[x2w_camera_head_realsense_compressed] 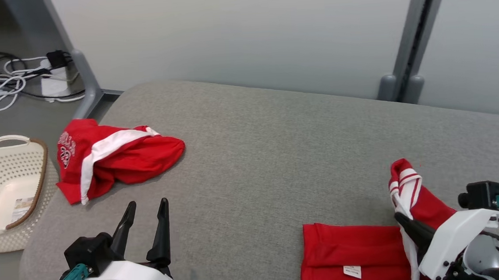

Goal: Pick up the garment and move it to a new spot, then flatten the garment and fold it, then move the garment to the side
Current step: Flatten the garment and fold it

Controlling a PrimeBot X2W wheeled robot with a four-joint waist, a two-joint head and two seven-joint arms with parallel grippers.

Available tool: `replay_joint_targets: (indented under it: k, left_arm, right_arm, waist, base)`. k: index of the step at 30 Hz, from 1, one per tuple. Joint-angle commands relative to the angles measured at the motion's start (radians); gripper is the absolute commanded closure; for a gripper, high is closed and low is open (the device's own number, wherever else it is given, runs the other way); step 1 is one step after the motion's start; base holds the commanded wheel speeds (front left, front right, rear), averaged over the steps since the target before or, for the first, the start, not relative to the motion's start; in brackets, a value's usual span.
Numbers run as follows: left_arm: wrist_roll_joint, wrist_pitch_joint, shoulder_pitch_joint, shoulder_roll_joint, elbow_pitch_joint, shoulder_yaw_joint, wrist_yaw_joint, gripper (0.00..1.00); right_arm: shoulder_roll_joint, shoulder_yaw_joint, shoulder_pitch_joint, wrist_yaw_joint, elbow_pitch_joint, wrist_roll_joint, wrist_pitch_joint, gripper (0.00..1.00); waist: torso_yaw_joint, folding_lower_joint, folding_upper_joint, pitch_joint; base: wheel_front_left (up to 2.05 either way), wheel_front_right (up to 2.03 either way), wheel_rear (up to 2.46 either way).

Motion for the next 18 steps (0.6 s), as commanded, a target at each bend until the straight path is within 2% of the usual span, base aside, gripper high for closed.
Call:
replay_joint_targets:
  k: [1,8,15,16,17,18]
  left_arm:
    - [0.006,0.003,-0.02,0.005,0.004,0.001,-0.005,0.0]
    - [0.004,0.012,-0.038,0.009,0.008,-0.004,-0.009,0.0]
    - [-0.002,0.011,-0.041,0.005,0.014,-0.004,-0.008,0.0]
    - [-0.002,0.011,-0.042,0.005,0.015,-0.004,-0.007,0.0]
    - [-0.003,0.011,-0.043,0.004,0.015,-0.003,-0.007,0.0]
    - [-0.003,0.011,-0.044,0.005,0.017,-0.003,-0.007,0.0]
  right_arm:
    - [0.003,0.013,-0.012,0.002,0.022,0.008,-0.013,1.0]
    - [0.012,0.072,-0.025,0.002,0.121,0.025,-0.039,1.0]
    - [0.012,0.141,-0.053,0.002,0.212,0.056,-0.079,1.0]
    - [0.012,0.15,-0.061,0.002,0.224,0.06,-0.085,0.9]
    - [0.012,0.16,-0.067,0.002,0.236,0.064,-0.093,0.62]
    - [0.012,0.17,-0.072,0.002,0.248,0.067,-0.098,0.0]
  waist:
    - [0.055,0.0,-0.0001,0.0]
    - [0.124,0.0,-0.0001,0.011]
    - [0.13,0.0,-0.0001,0.022]
    - [0.126,0.0,-0.0001,0.023]
    - [0.12,0.0,-0.0001,0.024]
    - [0.114,0.0,-0.0001,0.024]
  base:
    - [0.0,0.0,0.0]
    - [0.0,0.0,0.0]
    - [0.0,0.0,0.0]
    - [0.0,0.0,0.0]
    - [0.0,0.0,0.0]
    - [0.0,0.0,0.0]
